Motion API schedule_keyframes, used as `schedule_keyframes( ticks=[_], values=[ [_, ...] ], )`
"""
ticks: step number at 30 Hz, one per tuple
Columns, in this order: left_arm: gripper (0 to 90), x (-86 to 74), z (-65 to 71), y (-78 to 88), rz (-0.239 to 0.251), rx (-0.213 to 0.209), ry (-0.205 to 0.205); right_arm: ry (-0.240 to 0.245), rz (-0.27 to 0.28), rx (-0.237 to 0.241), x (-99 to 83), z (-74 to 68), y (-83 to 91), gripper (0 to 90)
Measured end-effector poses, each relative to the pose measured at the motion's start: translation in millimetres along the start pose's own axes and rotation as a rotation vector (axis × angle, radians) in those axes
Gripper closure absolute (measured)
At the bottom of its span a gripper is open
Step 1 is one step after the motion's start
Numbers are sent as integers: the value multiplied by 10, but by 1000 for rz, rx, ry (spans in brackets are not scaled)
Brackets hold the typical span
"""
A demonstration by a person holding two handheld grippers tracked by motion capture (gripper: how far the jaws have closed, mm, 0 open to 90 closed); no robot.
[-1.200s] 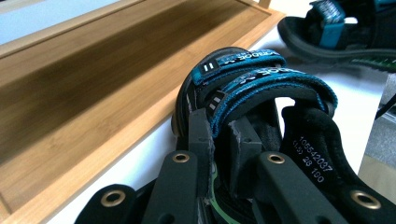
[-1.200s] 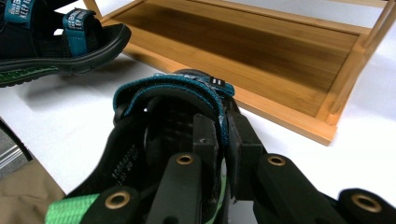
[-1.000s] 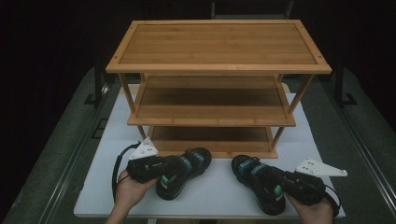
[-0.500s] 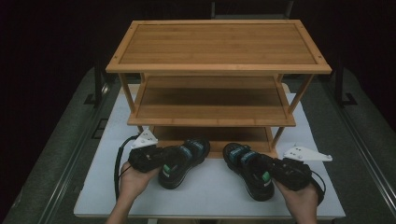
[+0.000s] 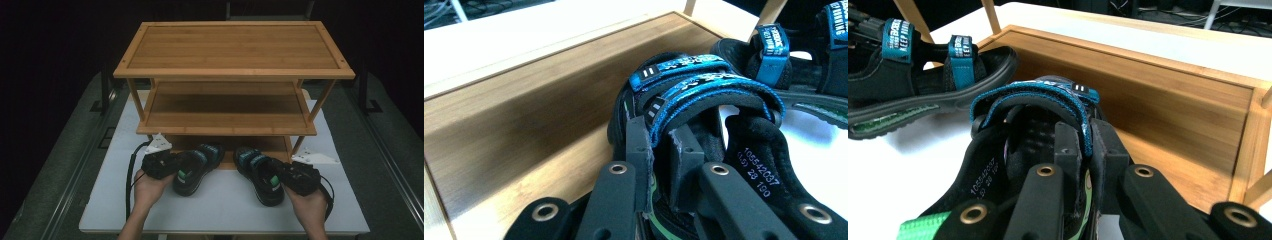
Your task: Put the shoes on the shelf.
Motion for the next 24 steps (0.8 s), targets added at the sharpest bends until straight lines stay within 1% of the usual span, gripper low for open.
schedule_keyframes(
  ticks=[1,2,3,7,9,11,12,13,14,15,16,17,18,19,20,21,22,23,24],
  values=[
    [819,2,11,-40,-2,7,10,-6,2,-5,11,10,-43,830],
    [819,2,11,-40,-2,7,10,-6,2,-5,11,10,-43,830],
    [818,3,29,-78,-1,12,13,-12,4,-14,22,15,-92,829],
    [818,7,52,-138,-6,24,23,-20,11,-32,40,37,-176,829],
    [818,14,71,-198,-6,44,28,-22,14,-45,48,57,-222,829],
    [818,16,76,-240,-8,54,34,-21,15,-65,54,72,-263,829],
    [818,18,84,-261,-3,68,33,-24,14,-73,54,78,-283,829],
    [818,18,84,-261,-3,68,33,-21,12,-81,53,84,-305,829],
    [817,29,104,-281,1,87,27,-23,10,-88,51,90,-330,829],
    [818,29,104,-281,1,87,27,-23,10,-88,51,90,-330,829],
    [817,27,120,-294,9,95,35,-22,11,-108,42,103,-379,828],
    [817,18,134,-301,13,95,38,-21,13,-113,39,100,-395,827],
    [817,6,153,-307,19,105,36,-20,15,-122,33,93,-411,827],
    [817,6,153,-307,19,105,36,-22,18,-122,30,87,-425,827],
    [817,-27,197,-331,21,117,37,-22,20,-121,27,80,-439,827],
    [816,-27,197,-331,21,117,37,-22,20,-121,27,80,-439,827],
    [816,-58,228,-361,26,135,48,-22,16,-128,18,57,-471,824],
    [816,-58,228,-361,26,135,48,-22,16,-128,18,57,-471,824],
    [815,-89,276,-390,19,138,63,-22,8,-137,-3,43,-503,820]
  ],
)
Point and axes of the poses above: each handheld gripper's, and its own axes: y roughly backward along the jaws, x roughly out of its top, z roughly to its right, the point moved 4 cm from there along -y, roughly forward along the jaws, and after that the axes turned 13 degrees about x, right-handed, at the moved point
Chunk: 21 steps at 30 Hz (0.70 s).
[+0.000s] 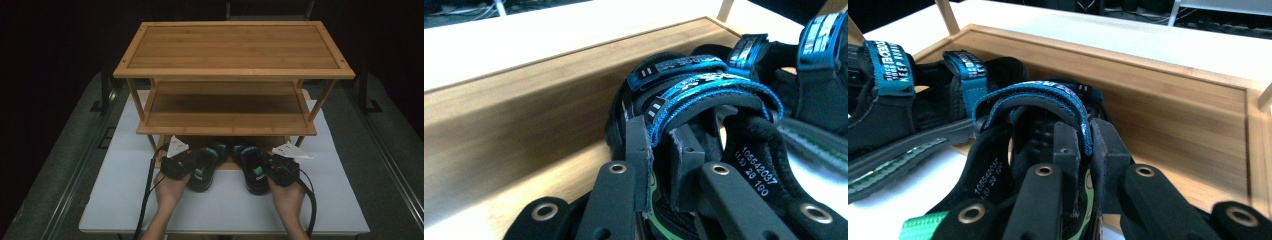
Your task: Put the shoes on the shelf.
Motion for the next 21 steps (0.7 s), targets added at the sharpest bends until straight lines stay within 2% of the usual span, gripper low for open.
schedule_keyframes(
  ticks=[7,10,11,14,21],
  values=[
    [797,-38,63,-41,-11,4,5,5,-12,14,-43,-4,-10,779],
    [774,-40,76,-39,-9,-8,-1,17,-19,23,-42,-9,-8,754],
    [755,-41,73,-37,-11,-23,3,22,-16,33,-41,-10,-1,702],
    [733,-45,82,-31,-9,-29,-7,31,-11,42,-27,-9,25,653],
    [666,-70,72,25,-10,-66,-25,60,-32,56,-50,-17,93,598]
  ],
)
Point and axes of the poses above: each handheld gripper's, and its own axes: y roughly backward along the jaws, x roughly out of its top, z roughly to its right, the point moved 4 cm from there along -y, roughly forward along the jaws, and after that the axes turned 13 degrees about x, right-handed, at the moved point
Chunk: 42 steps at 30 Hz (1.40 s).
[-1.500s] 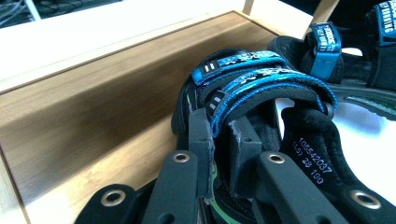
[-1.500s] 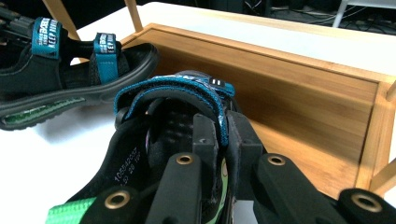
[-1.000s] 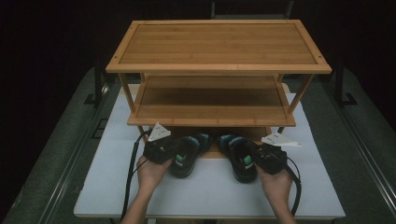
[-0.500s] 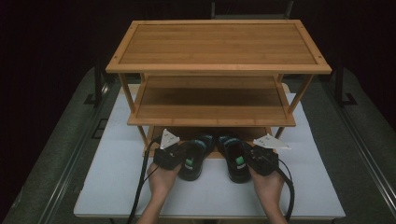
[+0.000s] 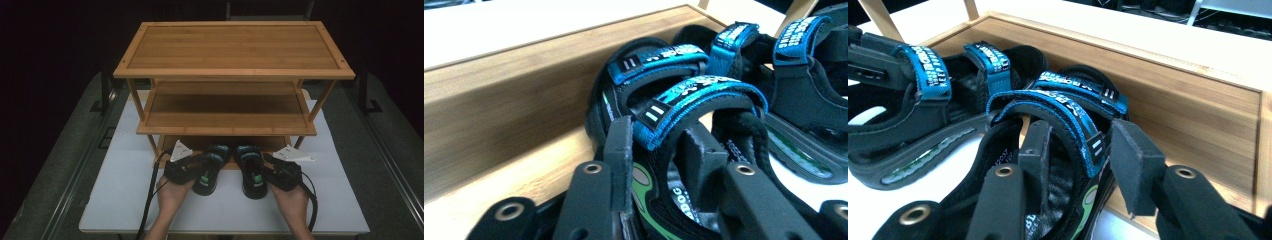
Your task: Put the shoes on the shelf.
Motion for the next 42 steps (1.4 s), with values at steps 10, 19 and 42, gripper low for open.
schedule_keyframes(
  ticks=[10,19,42],
  values=[
    [591,-4,-58,148,20,-43,-20,18,32,31,7,-18,131,537],
    [533,-59,-88,389,62,-117,-47,47,29,111,-66,-95,323,507],
    [435,-324,57,456,22,-199,-119,98,-91,196,-417,-237,363,451]
  ],
)
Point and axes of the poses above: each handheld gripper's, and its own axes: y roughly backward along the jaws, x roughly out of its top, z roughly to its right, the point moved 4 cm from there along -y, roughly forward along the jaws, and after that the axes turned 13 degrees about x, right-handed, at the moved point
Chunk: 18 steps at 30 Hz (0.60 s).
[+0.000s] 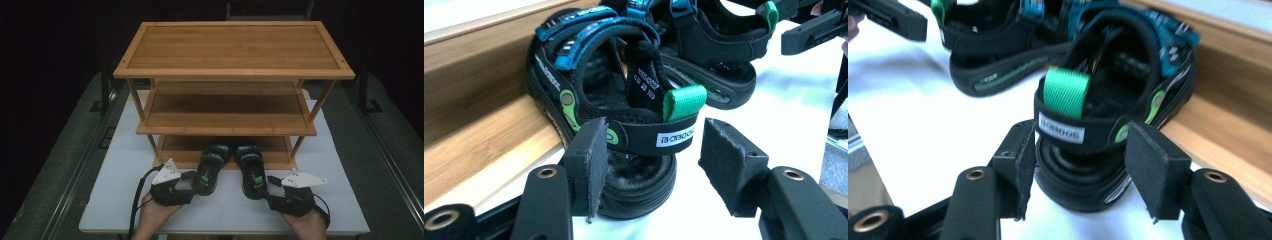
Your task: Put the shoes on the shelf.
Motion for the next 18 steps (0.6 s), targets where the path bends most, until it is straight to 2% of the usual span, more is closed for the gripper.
schedule_keyframes(
  ticks=[4,8,12,16,18],
  values=[
    [403,-80,-22,-37,-15,20,0,-3,-26,-3,-80,17,-53,421],
    [369,-181,-42,-98,-48,21,15,-6,-58,-6,-188,53,-121,382],
    [359,-232,-22,-165,-85,15,6,-6,-109,-4,-258,70,-217,354],
    [352,-238,-29,-207,-104,33,5,2,-123,-21,-264,92,-250,344],
    [335,-261,-37,-243,-133,52,4,5,-135,-25,-279,107,-267,325]
  ],
)
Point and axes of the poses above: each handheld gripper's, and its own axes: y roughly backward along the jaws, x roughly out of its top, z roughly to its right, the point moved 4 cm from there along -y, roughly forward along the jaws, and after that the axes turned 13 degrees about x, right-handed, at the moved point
